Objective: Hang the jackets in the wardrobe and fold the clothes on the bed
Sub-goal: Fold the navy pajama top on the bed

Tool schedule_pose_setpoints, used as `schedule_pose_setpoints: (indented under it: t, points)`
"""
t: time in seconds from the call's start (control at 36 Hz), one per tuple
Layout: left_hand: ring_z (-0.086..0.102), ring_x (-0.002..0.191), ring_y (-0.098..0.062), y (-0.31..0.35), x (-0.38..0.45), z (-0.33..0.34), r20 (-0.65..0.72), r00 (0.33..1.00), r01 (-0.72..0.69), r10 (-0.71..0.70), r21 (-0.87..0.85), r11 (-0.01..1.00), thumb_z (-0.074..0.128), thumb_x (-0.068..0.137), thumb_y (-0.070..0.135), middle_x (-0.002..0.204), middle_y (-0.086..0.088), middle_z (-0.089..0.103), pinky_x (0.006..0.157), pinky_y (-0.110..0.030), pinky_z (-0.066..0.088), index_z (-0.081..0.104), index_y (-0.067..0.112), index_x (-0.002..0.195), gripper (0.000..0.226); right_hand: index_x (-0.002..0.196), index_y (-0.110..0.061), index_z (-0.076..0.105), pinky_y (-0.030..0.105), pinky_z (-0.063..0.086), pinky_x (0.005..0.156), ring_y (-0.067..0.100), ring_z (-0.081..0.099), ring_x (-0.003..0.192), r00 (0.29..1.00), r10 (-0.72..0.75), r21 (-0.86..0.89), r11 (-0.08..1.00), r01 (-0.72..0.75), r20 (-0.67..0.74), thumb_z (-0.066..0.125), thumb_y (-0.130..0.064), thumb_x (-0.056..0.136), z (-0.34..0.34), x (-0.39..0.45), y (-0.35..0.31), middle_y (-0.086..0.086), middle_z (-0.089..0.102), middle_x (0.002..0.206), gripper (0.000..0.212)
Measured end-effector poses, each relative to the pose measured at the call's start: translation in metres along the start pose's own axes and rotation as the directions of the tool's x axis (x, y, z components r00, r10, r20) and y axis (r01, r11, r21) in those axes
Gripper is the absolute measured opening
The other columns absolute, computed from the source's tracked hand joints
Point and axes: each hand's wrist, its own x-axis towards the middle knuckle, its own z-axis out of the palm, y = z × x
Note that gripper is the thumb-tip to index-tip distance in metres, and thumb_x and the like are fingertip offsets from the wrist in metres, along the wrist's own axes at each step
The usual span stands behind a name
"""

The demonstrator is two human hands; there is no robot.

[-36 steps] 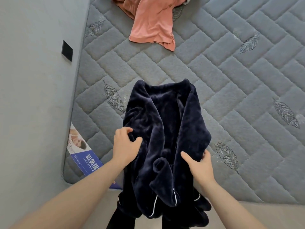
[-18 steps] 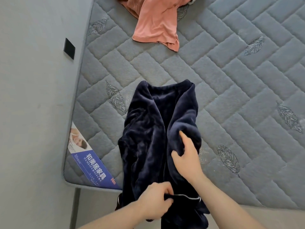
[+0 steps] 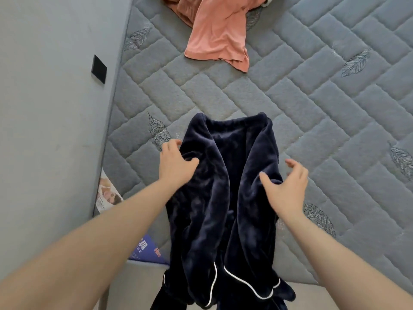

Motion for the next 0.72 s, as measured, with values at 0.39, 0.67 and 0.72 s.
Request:
schedule_pose_setpoints:
  t: [0.39, 0.67, 0.72]
  points:
    - [0.069, 0.104, -0.02, 0.034, 0.059, 0.01, 0.294, 0.955, 0.037, 0.022, -0.195, 0.98, 0.079, 0.082, 0.021, 0.109, 0.002, 0.074, 0.098, -0.039, 0.053, 0.069, 0.023, 0.118, 0.037, 0.104, -0.027, 0.071, 0.028, 0.055, 0.066, 0.012, 0.073, 0.079, 0.788, 0.144, 0.133, 0.952, -0.275, 0.598, 0.077, -0.018, 0.07, 0.009, 0.105, -0.033, -0.01, 0.077, 0.085, 0.035]
    - [0.067, 0.085, -0.01, 0.048, 0.064, 0.01, 0.137, 0.986, -0.069, 0.1, -0.21, 0.975, 0.076, 0.077, 0.041, 0.087, 0.015, 0.07, 0.08, -0.036, 0.055, 0.062, 0.031, 0.097, 0.026, 0.106, -0.033, 0.064, 0.03, 0.059, 0.07, 0.014, 0.071, 0.083, 0.847, 0.077, 0.261, 0.933, -0.247, 0.526, 0.07, -0.002, 0.08, 0.018, 0.114, -0.041, -0.011, 0.069, 0.1, 0.041]
    - [0.066, 0.102, -0.015, 0.045, 0.071, 0.01, 0.211, 0.977, 0.002, 0.021, -0.109, 0.994, 0.077, 0.072, 0.051, 0.109, 0.011, 0.066, 0.089, -0.038, 0.054, 0.058, 0.029, 0.118, 0.055, 0.126, -0.023, 0.053, 0.034, 0.056, 0.082, 0.014, 0.065, 0.095, 0.835, 0.106, 0.141, 0.966, -0.215, 0.54, 0.076, -0.008, 0.083, 0.022, 0.114, -0.036, -0.018, 0.057, 0.107, 0.051]
